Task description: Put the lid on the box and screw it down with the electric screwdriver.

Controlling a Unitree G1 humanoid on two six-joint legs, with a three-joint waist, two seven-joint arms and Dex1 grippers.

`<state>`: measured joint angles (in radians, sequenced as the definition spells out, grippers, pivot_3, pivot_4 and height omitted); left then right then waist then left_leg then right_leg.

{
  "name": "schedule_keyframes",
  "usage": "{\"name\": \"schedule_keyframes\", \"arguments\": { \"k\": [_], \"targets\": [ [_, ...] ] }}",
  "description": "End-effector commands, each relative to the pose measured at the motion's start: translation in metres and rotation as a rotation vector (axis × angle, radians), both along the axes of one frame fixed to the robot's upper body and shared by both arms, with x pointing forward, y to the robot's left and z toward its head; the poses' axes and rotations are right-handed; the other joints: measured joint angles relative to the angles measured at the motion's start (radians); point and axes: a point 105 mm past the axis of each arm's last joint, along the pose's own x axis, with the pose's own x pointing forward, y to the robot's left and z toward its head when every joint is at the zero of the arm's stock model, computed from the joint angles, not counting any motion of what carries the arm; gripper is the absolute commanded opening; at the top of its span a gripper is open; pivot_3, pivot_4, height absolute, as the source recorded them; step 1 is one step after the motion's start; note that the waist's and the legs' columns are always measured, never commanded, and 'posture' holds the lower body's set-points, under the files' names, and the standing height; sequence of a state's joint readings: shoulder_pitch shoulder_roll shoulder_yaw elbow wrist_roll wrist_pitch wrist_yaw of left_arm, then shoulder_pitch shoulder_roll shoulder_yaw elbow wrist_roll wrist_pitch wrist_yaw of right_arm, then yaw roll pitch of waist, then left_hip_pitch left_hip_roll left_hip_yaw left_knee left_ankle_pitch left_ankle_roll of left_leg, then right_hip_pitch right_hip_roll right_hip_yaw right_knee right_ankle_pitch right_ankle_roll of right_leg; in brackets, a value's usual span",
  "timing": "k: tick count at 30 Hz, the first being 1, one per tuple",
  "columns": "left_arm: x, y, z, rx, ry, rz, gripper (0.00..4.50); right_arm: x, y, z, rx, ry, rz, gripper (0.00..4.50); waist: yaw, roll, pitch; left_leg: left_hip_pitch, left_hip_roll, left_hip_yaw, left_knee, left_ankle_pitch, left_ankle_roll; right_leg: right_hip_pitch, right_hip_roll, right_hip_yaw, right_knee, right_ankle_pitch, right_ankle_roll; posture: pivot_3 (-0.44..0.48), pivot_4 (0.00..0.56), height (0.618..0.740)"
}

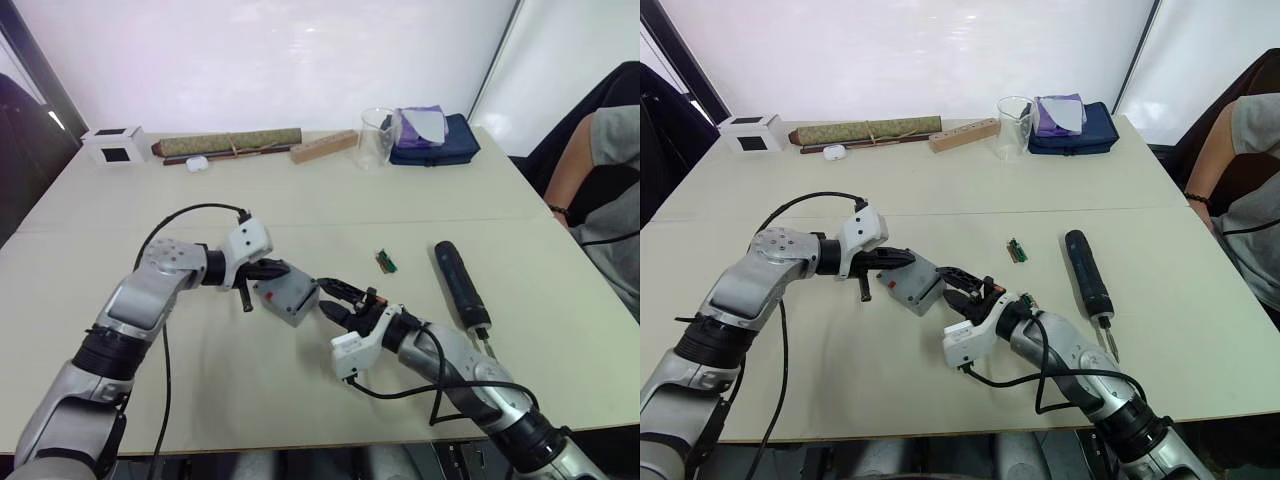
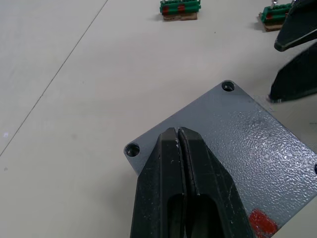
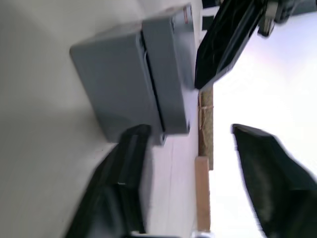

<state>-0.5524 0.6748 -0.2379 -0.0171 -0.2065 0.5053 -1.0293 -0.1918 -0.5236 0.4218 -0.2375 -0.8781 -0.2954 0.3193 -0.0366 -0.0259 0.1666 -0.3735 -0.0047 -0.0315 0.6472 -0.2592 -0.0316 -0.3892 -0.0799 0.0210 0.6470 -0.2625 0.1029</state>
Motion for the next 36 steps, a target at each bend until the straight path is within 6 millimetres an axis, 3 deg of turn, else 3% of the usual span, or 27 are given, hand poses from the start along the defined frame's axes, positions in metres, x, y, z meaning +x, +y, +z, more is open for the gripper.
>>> {"name": "schedule_keyframes", "arguments": {
  "k": [1, 3, 4, 12, 16, 21, 25, 32, 36],
  "targets": [
    [-0.007, 0.011, -0.037, 0.072, 0.154, 0.066, 0.0, -0.002, -0.002, 0.017, 0.068, -0.015, -0.009, 1.04, 0.0, 0.0, 0.0, 0.0, 0.0, 0.0, 0.0, 0.0, 0.0, 0.0, 0.0, 0.0, 0.0, 0.0, 0.0, 0.0, 0.15, 0.74],
    [-0.006, 0.009, -0.037, 0.066, 0.153, 0.077, 0.0, -0.002, -0.004, 0.018, 0.084, 0.0, -0.02, 0.2, 0.0, 0.0, 0.0, 0.0, 0.0, 0.0, 0.0, 0.0, 0.0, 0.0, 0.0, 0.0, 0.0, 0.0, 0.0, 0.0, 0.15, 0.74],
    [-0.005, 0.009, -0.036, 0.064, 0.152, 0.08, 0.0, -0.002, -0.004, 0.018, 0.092, 0.01, -0.024, 0.02, 0.001, 0.0, 0.0, 0.0, 0.0, 0.0, 0.0, 0.0, 0.0, 0.0, 0.0, 0.0, 0.0, 0.0, 0.0, 0.0, 0.15, 0.74],
    [-0.005, 0.003, -0.029, 0.018, 0.163, 0.076, 0.0, -0.008, -0.005, 0.026, 0.278, 0.226, -0.029, 0.02, 0.004, 0.0, 0.0, 0.0, 0.0, 0.0, 0.0, 0.0, 0.0, 0.0, 0.0, 0.0, 0.0, -0.001, 0.0, 0.0, 0.15, 0.74],
    [-0.002, 0.002, -0.013, -0.053, 0.169, 0.089, 0.0, -0.012, -0.003, 0.032, 0.363, 0.352, 0.003, 0.02, 0.005, 0.0, 0.0, -0.001, 0.001, -0.001, 0.0, 0.0, 0.0, 0.0, 0.0, 0.0, -0.001, -0.001, 0.0, 0.0, 0.15, 0.74],
    [0.001, -0.003, 0.025, -0.174, 0.146, 0.075, 0.0, -0.017, 0.005, 0.033, 0.387, 0.463, 0.041, 0.02, 0.005, 0.0, 0.002, -0.002, 0.001, -0.001, -0.001, 0.0, 0.0, -0.002, 0.0, 0.0, -0.001, -0.001, 0.0, 0.0, 0.15, 0.74],
    [0.001, -0.004, 0.038, -0.223, 0.158, 0.075, 0.0, -0.016, 0.005, 0.029, 0.381, 0.497, 0.03, 0.02, 0.008, -0.001, 0.007, -0.005, 0.001, -0.001, -0.001, 0.0, 0.0, -0.005, 0.0, 0.0, -0.001, -0.001, 0.001, 0.0, 0.15, 0.74],
    [0.009, 0.004, 0.061, -0.288, 0.14, 0.119, 0.0, -0.016, 0.006, 0.026, 0.388, 0.554, 0.025, 0.02, 0.021, -0.001, 0.007, -0.017, 0.001, -0.001, 0.001, 0.0, 0.0, -0.017, 0.0, -0.001, 0.0, 0.001, 0.003, 0.0, 0.15, 0.74],
    [0.02, 0.023, 0.077, -0.307, 0.109, 0.185, 0.0, -0.017, 0.006, 0.026, 0.402, 0.602, 0.018, 0.02, 0.02, -0.002, 0.01, -0.017, 0.0, -0.001, 0.001, 0.0, 0.0, -0.017, 0.0, -0.001, 0.0, 0.001, 0.003, 0.0, 0.15, 0.74]
  ]
}}
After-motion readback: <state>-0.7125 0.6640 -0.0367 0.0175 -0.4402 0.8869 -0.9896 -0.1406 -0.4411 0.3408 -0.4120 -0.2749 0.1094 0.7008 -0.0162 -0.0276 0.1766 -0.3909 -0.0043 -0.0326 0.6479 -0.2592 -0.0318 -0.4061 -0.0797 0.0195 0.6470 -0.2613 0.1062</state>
